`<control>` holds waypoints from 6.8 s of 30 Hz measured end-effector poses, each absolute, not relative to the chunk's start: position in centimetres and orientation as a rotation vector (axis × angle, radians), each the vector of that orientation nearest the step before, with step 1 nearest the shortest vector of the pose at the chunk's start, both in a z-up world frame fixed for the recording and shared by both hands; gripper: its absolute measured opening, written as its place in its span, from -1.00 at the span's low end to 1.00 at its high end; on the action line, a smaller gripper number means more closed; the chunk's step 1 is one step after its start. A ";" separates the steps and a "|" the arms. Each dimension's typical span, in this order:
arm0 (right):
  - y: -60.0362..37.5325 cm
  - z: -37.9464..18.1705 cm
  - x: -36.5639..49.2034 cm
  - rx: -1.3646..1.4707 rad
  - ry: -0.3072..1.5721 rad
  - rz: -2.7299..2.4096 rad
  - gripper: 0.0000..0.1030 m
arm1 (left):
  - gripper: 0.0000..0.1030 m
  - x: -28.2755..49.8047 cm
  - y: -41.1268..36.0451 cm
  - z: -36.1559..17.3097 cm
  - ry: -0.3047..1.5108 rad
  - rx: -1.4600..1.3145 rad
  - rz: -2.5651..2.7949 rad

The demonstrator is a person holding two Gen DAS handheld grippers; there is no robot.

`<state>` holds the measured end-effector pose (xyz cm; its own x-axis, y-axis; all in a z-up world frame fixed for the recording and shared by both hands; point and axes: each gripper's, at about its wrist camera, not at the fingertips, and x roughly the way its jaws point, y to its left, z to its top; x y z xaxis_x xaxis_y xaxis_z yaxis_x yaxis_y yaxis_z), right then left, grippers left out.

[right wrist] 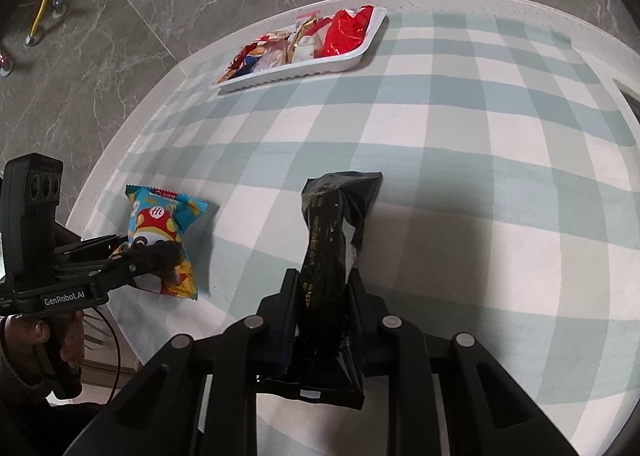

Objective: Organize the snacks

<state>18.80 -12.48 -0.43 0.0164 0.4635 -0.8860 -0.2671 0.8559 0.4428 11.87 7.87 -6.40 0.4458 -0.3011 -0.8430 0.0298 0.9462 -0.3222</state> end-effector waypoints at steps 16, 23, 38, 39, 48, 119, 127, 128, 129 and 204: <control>-14.2 -1.3 19.6 0.381 1.481 0.574 -0.54 | -0.12 12.3 8.8 -5.4 1.074 -0.281 -0.210; -15.2 -1.9 20.4 0.569 1.496 0.579 -0.54 | -0.12 12.8 9.3 -5.0 1.068 -0.291 -0.209; -15.3 -2.9 22.9 0.917 1.490 0.615 -0.54 | -0.12 14.9 11.6 -3.5 1.048 -0.353 -0.217; -15.3 -3.0 23.1 0.931 1.489 0.616 -0.54 | -0.12 15.1 11.9 -3.3 1.045 -0.361 -0.218; -14.3 -3.0 26.3 1.031 1.453 0.625 -0.54 | -0.12 17.8 15.3 -1.2 1.005 -0.403 -0.215; -6.2 -3.1 44.1 0.589 1.306 0.550 0.57 | 0.70 40.0 22.5 -0.1 0.978 -0.297 -0.110; -8.1 0.9 41.0 0.470 1.259 0.463 0.96 | 0.98 35.9 20.7 2.0 0.941 -0.290 -0.103; -8.3 1.7 40.5 0.437 1.242 0.448 1.00 | 0.99 35.3 20.3 2.4 0.935 -0.282 -0.104; -8.7 2.2 40.2 0.413 1.232 0.438 1.00 | 0.99 34.9 20.0 2.9 0.930 -0.274 -0.103; -9.3 11.6 30.8 0.087 1.043 0.287 1.00 | 0.99 27.5 15.3 10.6 0.808 -0.094 -0.109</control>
<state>30.76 -9.30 11.62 0.4697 0.2754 -0.8388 -0.1929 0.9592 0.2070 27.49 15.31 10.61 0.6860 -0.1330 -0.7153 0.0614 0.9902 -0.1253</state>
